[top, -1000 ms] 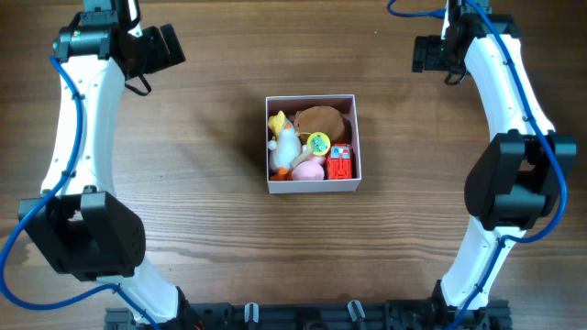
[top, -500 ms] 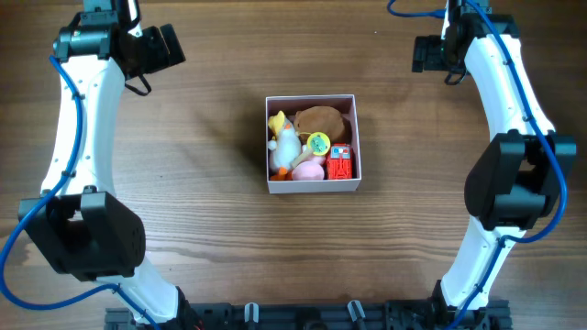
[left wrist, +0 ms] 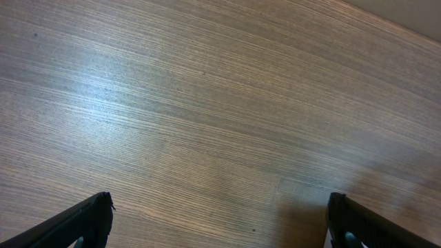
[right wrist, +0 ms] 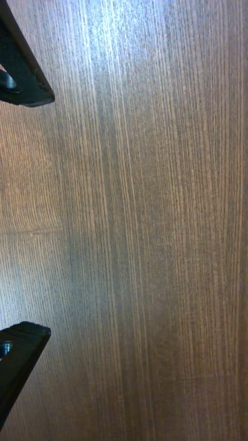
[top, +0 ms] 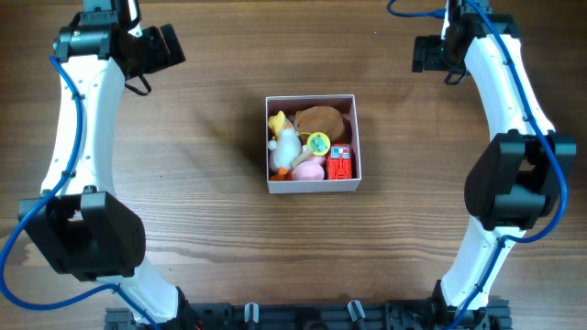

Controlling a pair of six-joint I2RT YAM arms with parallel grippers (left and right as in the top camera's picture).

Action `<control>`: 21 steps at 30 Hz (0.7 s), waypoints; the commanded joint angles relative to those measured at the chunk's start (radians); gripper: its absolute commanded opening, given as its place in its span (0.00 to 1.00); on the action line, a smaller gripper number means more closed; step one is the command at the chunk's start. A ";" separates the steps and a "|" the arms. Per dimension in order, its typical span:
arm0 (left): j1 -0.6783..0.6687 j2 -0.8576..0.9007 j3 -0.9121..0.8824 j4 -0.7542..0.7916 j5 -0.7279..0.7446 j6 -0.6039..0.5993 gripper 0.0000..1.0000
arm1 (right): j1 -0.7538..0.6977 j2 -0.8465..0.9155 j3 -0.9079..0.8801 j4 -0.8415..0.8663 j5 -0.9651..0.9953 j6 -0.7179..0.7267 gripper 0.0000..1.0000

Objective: Pack container

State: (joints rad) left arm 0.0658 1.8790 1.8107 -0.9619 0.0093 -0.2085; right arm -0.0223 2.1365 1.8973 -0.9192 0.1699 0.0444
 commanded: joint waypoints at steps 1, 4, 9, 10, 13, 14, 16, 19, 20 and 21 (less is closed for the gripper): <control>0.000 -0.011 0.005 0.000 0.016 -0.013 1.00 | 0.006 -0.035 0.021 0.003 0.017 0.008 1.00; 0.000 -0.011 0.005 0.000 0.016 -0.013 1.00 | 0.005 -0.035 0.021 -0.003 0.017 0.007 1.00; 0.000 -0.011 0.005 0.000 0.016 -0.013 1.00 | 0.004 -0.035 0.021 -0.011 0.017 0.007 0.99; 0.000 -0.011 0.005 0.000 0.016 -0.013 1.00 | 0.003 -0.035 0.021 -0.010 0.017 0.008 1.00; 0.000 -0.011 0.005 0.000 0.016 -0.013 1.00 | 0.002 -0.040 0.021 0.023 0.000 0.010 0.99; 0.000 -0.011 0.005 0.000 0.016 -0.013 1.00 | 0.002 -0.049 0.021 0.046 -0.018 0.010 0.99; 0.000 -0.011 0.005 0.000 0.016 -0.013 1.00 | 0.005 -0.085 0.021 0.101 -0.066 0.011 1.00; 0.000 -0.011 0.005 0.000 0.016 -0.013 1.00 | 0.006 -0.172 0.021 0.186 -0.151 0.010 1.00; 0.000 -0.011 0.005 0.000 0.016 -0.013 1.00 | 0.006 -0.209 0.021 0.209 -0.175 0.010 1.00; 0.000 -0.011 0.005 0.000 0.016 -0.013 1.00 | 0.006 -0.253 0.021 0.226 -0.196 0.010 1.00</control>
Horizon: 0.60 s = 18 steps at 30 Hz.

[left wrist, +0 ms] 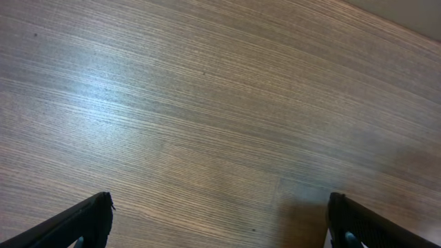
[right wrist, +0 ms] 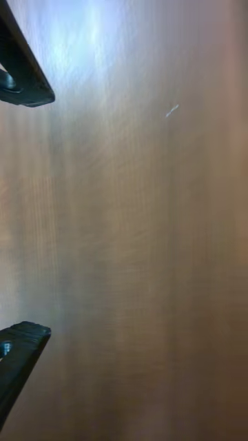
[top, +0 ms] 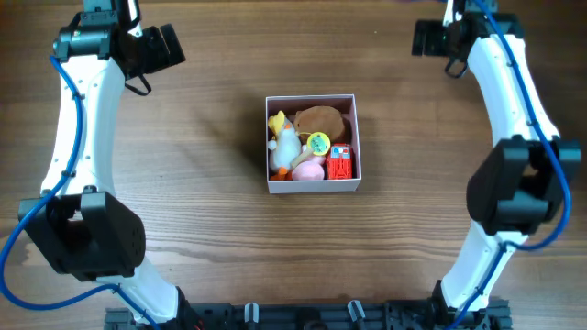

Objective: Pack container

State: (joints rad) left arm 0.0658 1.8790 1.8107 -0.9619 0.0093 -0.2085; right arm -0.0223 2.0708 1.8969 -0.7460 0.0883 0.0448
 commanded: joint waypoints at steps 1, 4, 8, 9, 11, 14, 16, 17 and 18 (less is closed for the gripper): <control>0.000 -0.011 0.005 0.000 0.016 -0.013 1.00 | 0.009 -0.240 0.021 0.064 -0.130 0.010 0.99; 0.000 -0.011 0.005 0.000 0.016 -0.013 1.00 | 0.013 -0.370 0.021 0.048 -0.135 0.006 1.00; 0.000 -0.011 0.005 0.000 0.016 -0.013 1.00 | 0.013 -0.578 0.021 0.002 -0.135 0.007 1.00; 0.000 -0.011 0.005 0.000 0.016 -0.013 1.00 | 0.013 -0.637 0.021 -0.023 -0.135 0.007 1.00; 0.000 -0.011 0.005 0.000 0.016 -0.013 1.00 | 0.013 -0.740 0.017 -0.075 -0.135 0.007 0.99; 0.000 -0.011 0.005 0.000 0.016 -0.013 1.00 | 0.013 -0.891 -0.024 -0.126 -0.135 0.007 1.00; 0.000 -0.011 0.005 0.000 0.016 -0.013 1.00 | 0.013 -1.002 -0.096 -0.130 -0.135 0.007 1.00; 0.000 -0.011 0.005 0.000 0.016 -0.013 1.00 | 0.013 -1.051 -0.139 -0.128 -0.135 0.008 0.99; 0.000 -0.011 0.005 0.000 0.016 -0.013 1.00 | 0.013 -1.102 -0.188 -0.120 -0.135 0.008 0.99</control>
State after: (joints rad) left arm 0.0658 1.8790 1.8107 -0.9627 0.0128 -0.2085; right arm -0.0158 1.1057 1.8431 -0.8665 -0.0265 0.0448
